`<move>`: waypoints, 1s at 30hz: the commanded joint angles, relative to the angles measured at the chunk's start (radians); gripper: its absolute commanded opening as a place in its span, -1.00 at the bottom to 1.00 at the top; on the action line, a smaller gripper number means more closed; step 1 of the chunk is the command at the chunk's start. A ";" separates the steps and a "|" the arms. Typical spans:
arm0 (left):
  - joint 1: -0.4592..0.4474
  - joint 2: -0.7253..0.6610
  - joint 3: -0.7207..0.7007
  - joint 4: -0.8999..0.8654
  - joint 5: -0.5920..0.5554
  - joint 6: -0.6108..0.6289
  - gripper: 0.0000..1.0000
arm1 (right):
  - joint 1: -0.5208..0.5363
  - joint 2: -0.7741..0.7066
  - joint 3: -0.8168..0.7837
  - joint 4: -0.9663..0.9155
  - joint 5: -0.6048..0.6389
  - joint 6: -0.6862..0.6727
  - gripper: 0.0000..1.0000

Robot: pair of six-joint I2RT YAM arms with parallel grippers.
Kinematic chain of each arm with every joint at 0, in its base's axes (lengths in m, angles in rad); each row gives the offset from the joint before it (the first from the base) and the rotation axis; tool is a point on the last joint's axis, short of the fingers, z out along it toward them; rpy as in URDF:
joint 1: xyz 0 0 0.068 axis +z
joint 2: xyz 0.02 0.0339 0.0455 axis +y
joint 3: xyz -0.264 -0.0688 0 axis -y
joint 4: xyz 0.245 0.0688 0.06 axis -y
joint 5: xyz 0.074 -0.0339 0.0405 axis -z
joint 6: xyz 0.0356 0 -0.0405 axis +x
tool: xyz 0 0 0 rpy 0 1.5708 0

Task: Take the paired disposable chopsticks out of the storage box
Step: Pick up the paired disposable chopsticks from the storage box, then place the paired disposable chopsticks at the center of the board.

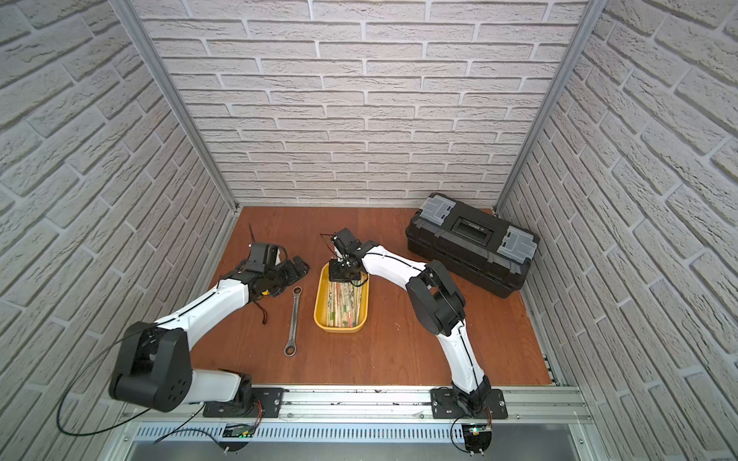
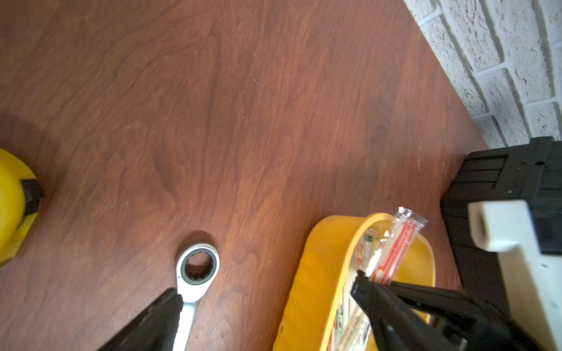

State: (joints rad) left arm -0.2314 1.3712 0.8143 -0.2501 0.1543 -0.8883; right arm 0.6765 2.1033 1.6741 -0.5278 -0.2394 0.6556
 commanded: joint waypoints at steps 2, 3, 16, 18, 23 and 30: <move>-0.005 -0.034 0.026 -0.034 -0.005 0.035 0.96 | -0.029 -0.209 -0.061 0.009 0.035 -0.023 -0.95; -0.005 -0.038 0.033 -0.044 -0.004 0.039 0.96 | -0.040 -0.237 -0.082 0.009 0.041 -0.025 -0.95; -0.062 -0.039 0.168 -0.192 0.021 0.097 0.96 | -0.221 -0.532 -0.350 -0.173 0.168 -0.160 -0.95; -0.077 -0.034 0.178 -0.203 0.021 0.098 0.96 | -0.235 -0.547 -0.388 -0.216 0.215 -0.186 -0.95; -0.102 -0.021 0.187 -0.209 0.016 0.093 0.97 | -0.246 -0.556 -0.501 -0.228 0.279 -0.202 -0.95; -0.126 -0.001 0.188 -0.199 0.005 0.086 0.96 | -0.260 -0.496 -0.556 -0.176 0.280 -0.191 -0.93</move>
State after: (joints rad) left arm -0.3496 1.3594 0.9771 -0.4503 0.1661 -0.8082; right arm 0.4259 1.5913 1.1229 -0.7414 0.0193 0.4755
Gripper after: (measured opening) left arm 0.983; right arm 0.081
